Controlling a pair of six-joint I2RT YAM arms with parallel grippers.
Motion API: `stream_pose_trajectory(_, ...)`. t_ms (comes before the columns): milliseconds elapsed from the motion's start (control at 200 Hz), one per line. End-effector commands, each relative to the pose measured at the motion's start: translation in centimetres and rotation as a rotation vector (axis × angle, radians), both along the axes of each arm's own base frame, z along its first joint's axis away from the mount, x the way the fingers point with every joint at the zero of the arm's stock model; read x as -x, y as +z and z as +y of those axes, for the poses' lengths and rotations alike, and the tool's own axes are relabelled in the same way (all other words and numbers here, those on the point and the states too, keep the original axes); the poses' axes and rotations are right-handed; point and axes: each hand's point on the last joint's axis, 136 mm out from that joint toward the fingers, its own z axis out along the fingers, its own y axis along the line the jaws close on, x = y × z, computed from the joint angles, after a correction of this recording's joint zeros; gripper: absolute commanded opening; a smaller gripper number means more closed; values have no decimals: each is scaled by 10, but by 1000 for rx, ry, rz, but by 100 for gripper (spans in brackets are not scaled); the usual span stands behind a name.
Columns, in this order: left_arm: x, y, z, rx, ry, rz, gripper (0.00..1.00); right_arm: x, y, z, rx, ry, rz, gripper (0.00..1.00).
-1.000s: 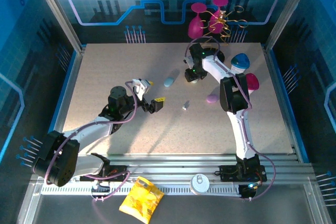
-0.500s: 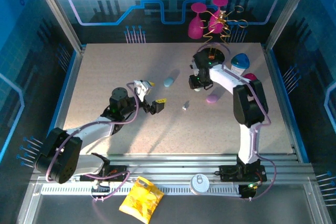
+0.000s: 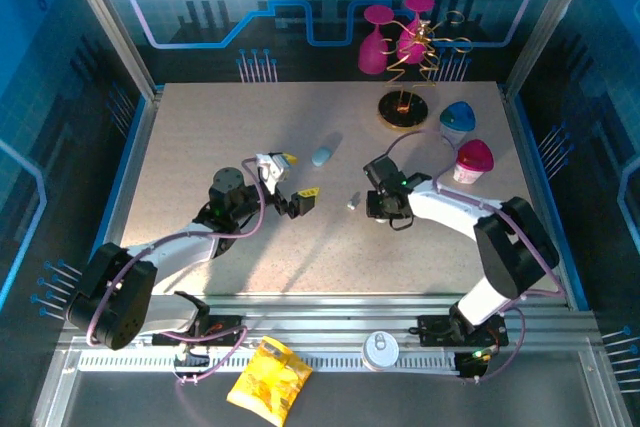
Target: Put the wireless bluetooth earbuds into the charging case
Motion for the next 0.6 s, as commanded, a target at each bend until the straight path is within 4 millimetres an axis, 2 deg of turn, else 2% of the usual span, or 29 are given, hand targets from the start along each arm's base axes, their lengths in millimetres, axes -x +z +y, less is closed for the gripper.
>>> stream_pose_trajectory(0, -4, 6, -6, 4, -14, -34, 99, 16, -6, -3, -1, -86, -7, 40)
stream_pose_trajectory(285, -3, 10, -9, 3, -27, -35, 99, 34, -32, 0, 57, -36, 112, 45)
stream_pose_trajectory(315, -3, 10, -8, -1, -23, -36, 99, 27, -27, 5, 50, -28, 100, 47)
stream_pose_trajectory(595, -3, 7, -8, -5, -21, -25, 99, 19, -31, 4, 50, -4, 178, 62)
